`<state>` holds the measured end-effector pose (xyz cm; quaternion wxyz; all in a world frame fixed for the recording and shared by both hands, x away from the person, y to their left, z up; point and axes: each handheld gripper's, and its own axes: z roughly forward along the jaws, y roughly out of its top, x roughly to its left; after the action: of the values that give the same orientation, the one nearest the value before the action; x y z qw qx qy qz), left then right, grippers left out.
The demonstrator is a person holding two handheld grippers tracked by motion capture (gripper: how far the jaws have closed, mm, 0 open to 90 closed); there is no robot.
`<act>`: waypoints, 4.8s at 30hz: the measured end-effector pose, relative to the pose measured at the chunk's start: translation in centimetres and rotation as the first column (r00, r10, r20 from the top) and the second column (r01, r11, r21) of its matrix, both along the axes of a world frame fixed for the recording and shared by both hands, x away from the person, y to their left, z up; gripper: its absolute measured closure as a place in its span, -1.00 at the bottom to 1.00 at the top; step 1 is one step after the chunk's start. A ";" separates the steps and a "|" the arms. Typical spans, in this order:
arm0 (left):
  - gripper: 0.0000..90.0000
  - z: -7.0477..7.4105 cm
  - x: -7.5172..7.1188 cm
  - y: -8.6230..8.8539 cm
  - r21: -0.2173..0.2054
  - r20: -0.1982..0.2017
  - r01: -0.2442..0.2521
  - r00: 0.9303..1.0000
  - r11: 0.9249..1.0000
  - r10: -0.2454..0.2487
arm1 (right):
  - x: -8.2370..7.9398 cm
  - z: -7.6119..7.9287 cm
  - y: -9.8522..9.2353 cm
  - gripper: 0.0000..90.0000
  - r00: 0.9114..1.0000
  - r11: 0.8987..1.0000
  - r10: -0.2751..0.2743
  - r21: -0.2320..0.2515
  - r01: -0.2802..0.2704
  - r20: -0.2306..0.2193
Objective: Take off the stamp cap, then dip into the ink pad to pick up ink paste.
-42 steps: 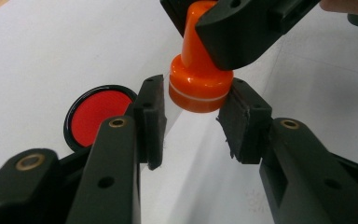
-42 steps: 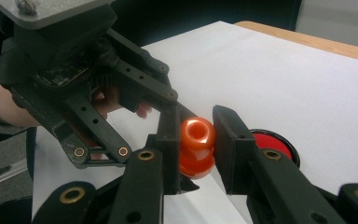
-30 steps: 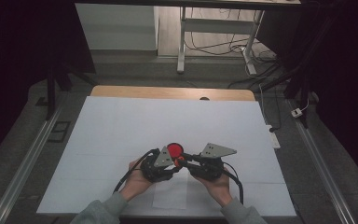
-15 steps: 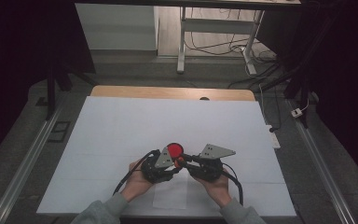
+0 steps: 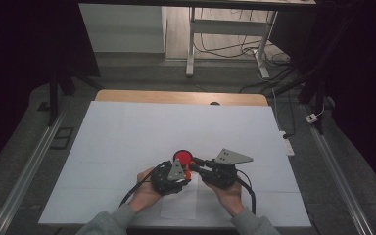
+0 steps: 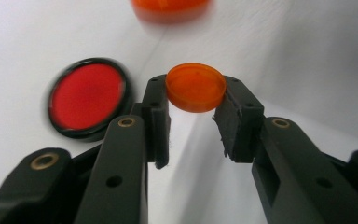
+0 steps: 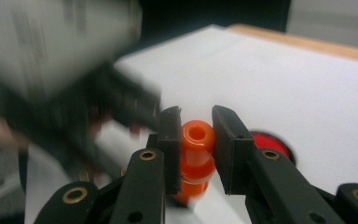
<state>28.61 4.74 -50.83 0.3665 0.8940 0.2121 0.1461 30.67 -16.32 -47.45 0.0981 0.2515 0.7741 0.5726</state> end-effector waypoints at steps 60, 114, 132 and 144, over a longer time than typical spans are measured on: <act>0.44 1.7 -2.1 9.6 -0.144 0.000 -0.184 0.983 0.972 0.186 | 0.2 0.5 -1.2 0.62 1.000 1.000 -0.009 0.025 0.009 0.016; 0.44 0.1 -5.0 17.2 -0.201 -0.049 -0.321 0.947 0.925 0.318 | 1.7 1.3 -1.1 0.62 0.998 0.999 -0.040 0.015 0.040 0.046; 0.44 0.1 -5.0 17.3 -0.201 -0.049 -0.325 0.945 0.924 0.322 | 2.7 1.4 -0.5 0.62 0.999 0.999 -0.036 0.011 0.035 0.041; 0.44 0.1 -4.9 17.0 -0.199 -0.049 -0.323 0.946 0.925 0.320 | 3.9 1.1 0.6 0.62 0.999 0.999 -0.036 0.006 0.035 0.029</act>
<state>23.68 21.77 -50.73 0.4260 0.8058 0.3724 0.1748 34.56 -15.70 -46.35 0.1191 0.2570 0.7665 0.5764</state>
